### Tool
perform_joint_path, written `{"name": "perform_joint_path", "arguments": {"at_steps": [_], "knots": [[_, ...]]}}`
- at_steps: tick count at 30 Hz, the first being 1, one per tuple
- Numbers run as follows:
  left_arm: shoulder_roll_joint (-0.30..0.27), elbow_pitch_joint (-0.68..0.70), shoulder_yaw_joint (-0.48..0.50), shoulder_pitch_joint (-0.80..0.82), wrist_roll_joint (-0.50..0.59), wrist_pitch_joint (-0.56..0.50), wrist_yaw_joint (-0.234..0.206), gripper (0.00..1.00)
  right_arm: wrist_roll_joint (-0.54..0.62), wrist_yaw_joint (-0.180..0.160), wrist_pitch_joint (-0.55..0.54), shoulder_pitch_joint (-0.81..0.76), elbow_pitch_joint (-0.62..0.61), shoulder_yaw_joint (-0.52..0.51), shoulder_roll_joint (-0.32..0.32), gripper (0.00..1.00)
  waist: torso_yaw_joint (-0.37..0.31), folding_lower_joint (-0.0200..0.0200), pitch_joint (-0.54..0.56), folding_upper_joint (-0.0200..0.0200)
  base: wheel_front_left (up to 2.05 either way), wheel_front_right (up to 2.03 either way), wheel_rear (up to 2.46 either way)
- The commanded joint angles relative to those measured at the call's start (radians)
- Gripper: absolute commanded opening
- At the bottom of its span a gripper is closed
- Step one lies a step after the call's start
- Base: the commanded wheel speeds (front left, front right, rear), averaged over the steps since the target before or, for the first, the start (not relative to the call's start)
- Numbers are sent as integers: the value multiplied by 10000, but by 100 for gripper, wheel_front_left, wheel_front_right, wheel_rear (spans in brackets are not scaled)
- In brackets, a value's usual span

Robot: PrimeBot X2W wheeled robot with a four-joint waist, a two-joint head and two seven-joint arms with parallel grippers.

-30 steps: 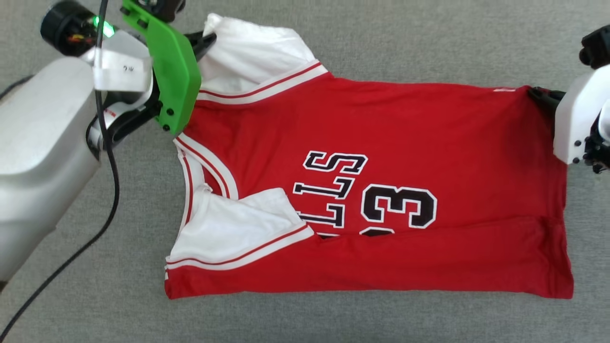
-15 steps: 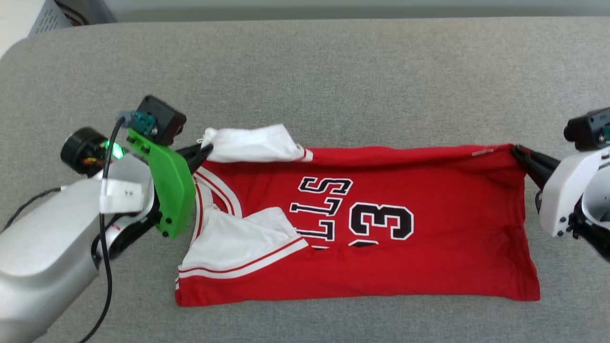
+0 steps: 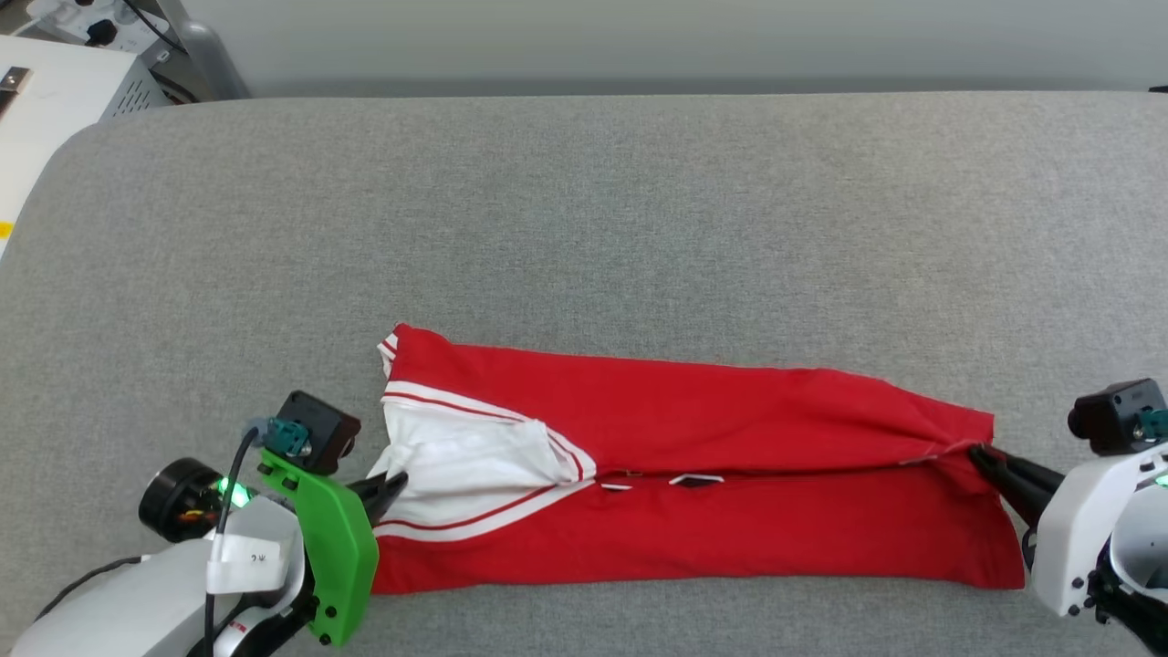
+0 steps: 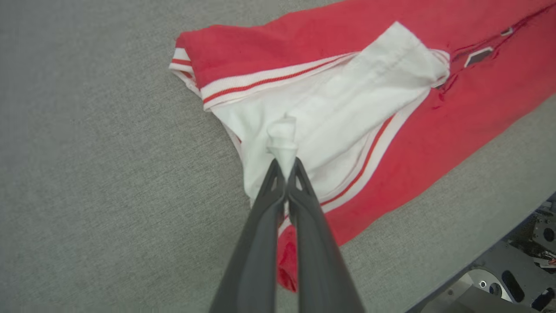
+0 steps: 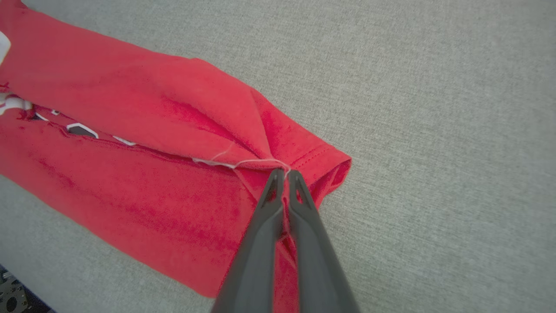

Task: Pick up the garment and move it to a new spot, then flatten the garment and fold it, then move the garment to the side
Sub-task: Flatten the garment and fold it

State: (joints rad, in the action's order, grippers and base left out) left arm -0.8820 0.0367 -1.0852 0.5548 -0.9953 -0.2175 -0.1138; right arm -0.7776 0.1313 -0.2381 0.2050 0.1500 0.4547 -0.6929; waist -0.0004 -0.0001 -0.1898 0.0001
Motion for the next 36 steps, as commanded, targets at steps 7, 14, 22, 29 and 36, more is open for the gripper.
{"name": "perform_joint_path", "arguments": {"at_steps": [7,14,22,29,36], "knots": [[464,-913,-284,-475,-166,145,-63,0,-206,-6,-705,-374,478,69,500,0,-180,1,-475,-1,0,0,0],[734,-1472,18,-580,-183,977,-236,100,-500,-6,-496,-140,388,58,527,100,-185,1,-354,-1,0,0,0],[566,-822,1129,-947,136,3320,-1559,100,-2154,-6,-734,-409,-1034,-1201,-43,100,-133,1,-43,-1,0,0,0],[813,-291,2162,-1493,908,4705,-3155,100,-3205,-6,-1990,-822,-946,-2379,-374,100,23,1,-93,-1,0,0,0],[1781,25,3750,-2226,2380,4788,-4131,100,-3548,-6,-2875,-909,-309,-2522,-92,100,320,1,-391,-1,0,0,0]]}}
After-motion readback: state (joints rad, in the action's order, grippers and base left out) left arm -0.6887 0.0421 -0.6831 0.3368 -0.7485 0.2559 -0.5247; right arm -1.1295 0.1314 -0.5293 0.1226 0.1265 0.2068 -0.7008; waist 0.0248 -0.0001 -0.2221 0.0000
